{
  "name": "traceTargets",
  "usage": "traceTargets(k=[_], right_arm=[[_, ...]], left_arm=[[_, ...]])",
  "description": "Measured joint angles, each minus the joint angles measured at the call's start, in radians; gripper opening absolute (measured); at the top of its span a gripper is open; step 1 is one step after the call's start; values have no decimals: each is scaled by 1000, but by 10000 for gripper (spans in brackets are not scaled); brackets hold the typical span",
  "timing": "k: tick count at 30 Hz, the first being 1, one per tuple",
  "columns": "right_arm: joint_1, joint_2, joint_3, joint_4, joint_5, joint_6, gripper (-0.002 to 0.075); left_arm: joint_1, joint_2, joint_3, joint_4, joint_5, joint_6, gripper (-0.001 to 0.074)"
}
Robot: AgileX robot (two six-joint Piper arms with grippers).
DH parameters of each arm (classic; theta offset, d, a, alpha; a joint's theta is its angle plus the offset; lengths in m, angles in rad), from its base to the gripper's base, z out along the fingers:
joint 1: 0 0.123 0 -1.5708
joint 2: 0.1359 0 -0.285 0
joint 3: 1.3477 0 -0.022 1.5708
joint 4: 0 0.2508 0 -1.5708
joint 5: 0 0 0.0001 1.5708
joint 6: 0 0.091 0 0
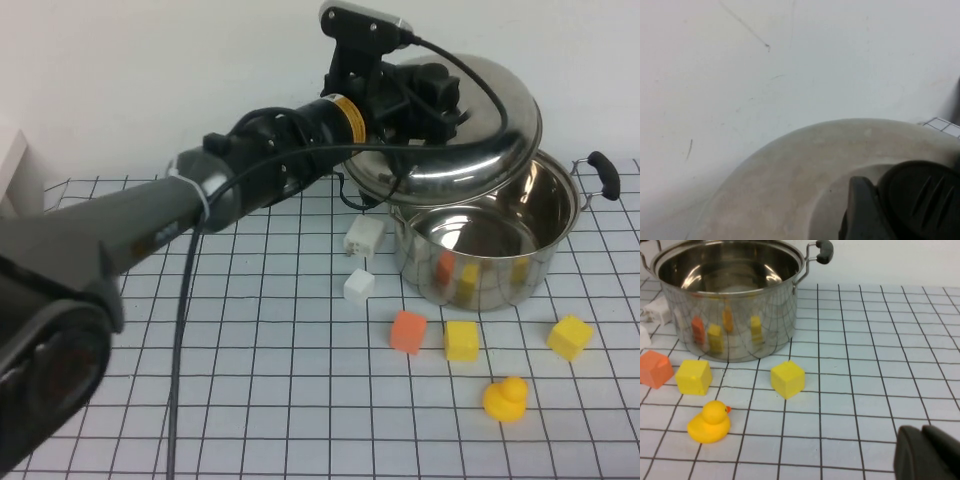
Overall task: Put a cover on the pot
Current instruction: Place the pot lid on the pot
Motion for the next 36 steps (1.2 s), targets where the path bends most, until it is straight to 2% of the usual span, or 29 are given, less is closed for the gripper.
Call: traceTargets(k=[7, 16, 24, 36], right_arm=[[0, 0, 0, 0, 0, 0, 9], [0, 0, 0, 0, 0, 0, 9], [0, 0, 0, 0, 0, 0, 9], [0, 0, 0, 0, 0, 0, 9]], left_arm=[[-7, 150, -162, 8, -45, -2, 331], [-44, 271, -308, 139, -68, -2, 331], [-57, 347, -334, 201, -69, 5, 331], [-70, 385, -345, 168, -129, 150, 331]])
